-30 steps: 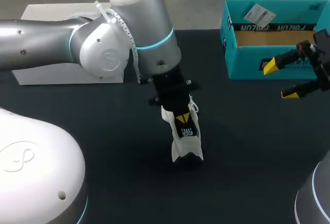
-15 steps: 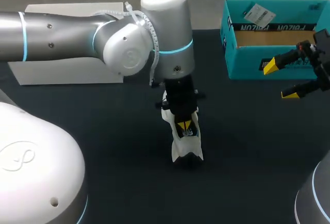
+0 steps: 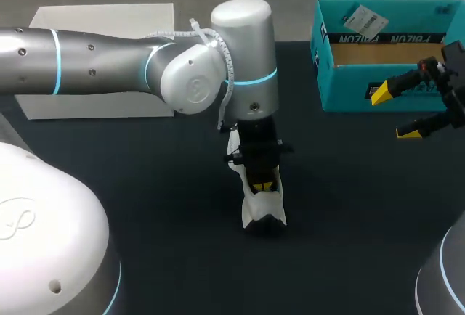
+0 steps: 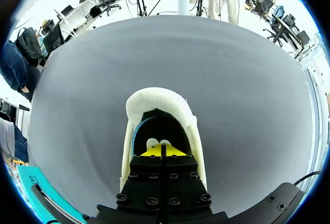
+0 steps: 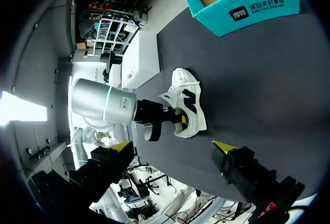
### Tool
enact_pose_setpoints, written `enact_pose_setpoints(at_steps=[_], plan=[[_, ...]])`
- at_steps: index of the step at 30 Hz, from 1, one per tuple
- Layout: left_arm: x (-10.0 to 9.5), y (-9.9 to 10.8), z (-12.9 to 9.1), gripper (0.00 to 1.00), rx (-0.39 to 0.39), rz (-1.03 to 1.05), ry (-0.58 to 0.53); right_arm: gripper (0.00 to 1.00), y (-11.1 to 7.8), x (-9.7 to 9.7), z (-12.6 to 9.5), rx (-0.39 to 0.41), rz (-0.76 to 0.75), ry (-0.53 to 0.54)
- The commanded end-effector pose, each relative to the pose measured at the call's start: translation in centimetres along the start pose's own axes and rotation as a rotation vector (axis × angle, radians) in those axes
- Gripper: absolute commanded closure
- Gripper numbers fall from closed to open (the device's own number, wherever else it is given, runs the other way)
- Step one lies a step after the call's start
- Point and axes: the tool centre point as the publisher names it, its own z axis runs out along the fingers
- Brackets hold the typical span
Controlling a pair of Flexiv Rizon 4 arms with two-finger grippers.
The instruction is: Take the shoe out of the shoebox, open the shoe tongue, remove and reinsert the insole, then place the shoe into the shoebox
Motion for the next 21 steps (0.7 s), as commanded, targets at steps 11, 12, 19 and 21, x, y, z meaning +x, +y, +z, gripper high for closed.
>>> enact_pose_setpoints(at_steps=[11, 12, 19, 21], plan=[[0.5, -0.1, -0.2, 1.00, -0.049, -0.002, -0.048, 0.00, -0.1, 0.0, 0.1, -0.002, 0.001, -0.002], [0.4, -0.2, -0.8, 1.00, -0.048, -0.003, -0.059, 0.00, -0.1, 0.0, 0.1, -0.002, 0.001, -0.002], [0.1, -0.6, -2.1, 1.00, -0.051, 0.005, -0.095, 0.00, -0.1, 0.0, 0.1, -0.002, 0.001, -0.002], [-0.1, -0.7, -1.5, 1.00, -0.045, 0.007, -0.093, 0.00, -0.1, 0.0, 0.1, -0.002, 0.001, -0.002]])
